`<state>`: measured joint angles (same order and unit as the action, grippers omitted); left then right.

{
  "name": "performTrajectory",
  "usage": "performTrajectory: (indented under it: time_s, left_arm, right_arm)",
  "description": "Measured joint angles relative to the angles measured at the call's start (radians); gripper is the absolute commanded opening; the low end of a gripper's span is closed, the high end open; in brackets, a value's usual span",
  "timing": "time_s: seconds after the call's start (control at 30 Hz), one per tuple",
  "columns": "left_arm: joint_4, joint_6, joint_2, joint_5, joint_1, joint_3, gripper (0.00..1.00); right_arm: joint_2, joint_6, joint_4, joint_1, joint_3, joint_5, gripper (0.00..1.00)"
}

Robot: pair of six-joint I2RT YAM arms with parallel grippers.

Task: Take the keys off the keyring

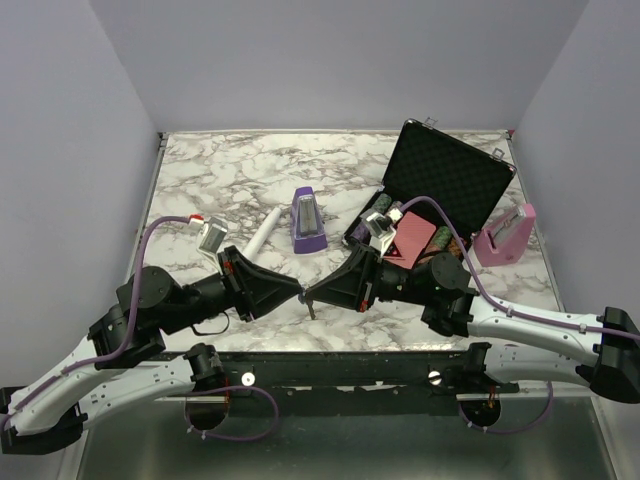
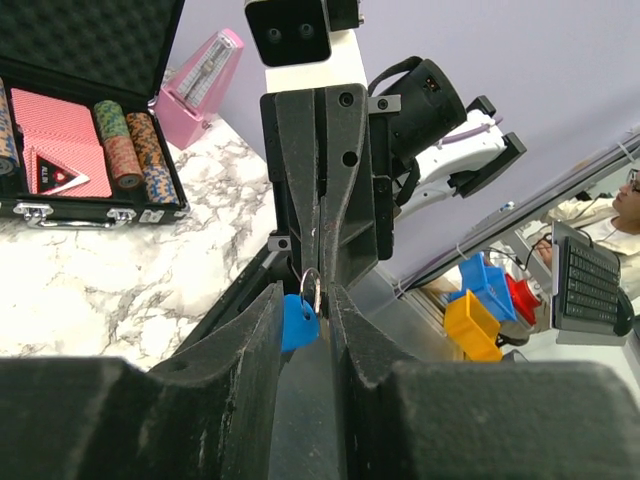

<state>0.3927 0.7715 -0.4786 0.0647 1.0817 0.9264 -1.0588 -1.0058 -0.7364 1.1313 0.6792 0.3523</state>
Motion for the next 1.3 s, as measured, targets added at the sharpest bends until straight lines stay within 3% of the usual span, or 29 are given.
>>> performTrajectory:
  time_s: [0.4,0.5,0.63,0.9,1.3]
  left_arm:
    - [0.000,0.002,-0.030,0.008,0.000,0.016,0.22]
    - [0.002,0.002,-0.041,0.013,0.000,0.016,0.16]
    - [0.002,0.004,-0.043,0.021,0.000,0.019,0.00]
    - [0.015,0.003,-0.051,0.048,0.000,0.038,0.00]
    - [0.218,-0.092,-0.150,0.132,-0.001,0.209,0.00]
  right_arm:
    - [0.000,0.000,0.000,0.000,0.000,0.001,0.01]
    - [0.000,0.000,0.000,0.000,0.000,0.001,0.01]
    - [0.000,0.001,0.001,0.000,0.000,0.001,0.01]
    - [0.001,0.002,0.001,0.001,0.000,0.007,0.01]
    - [-0.004,0.047,0.129,0.002,0.073,0.077,0.01]
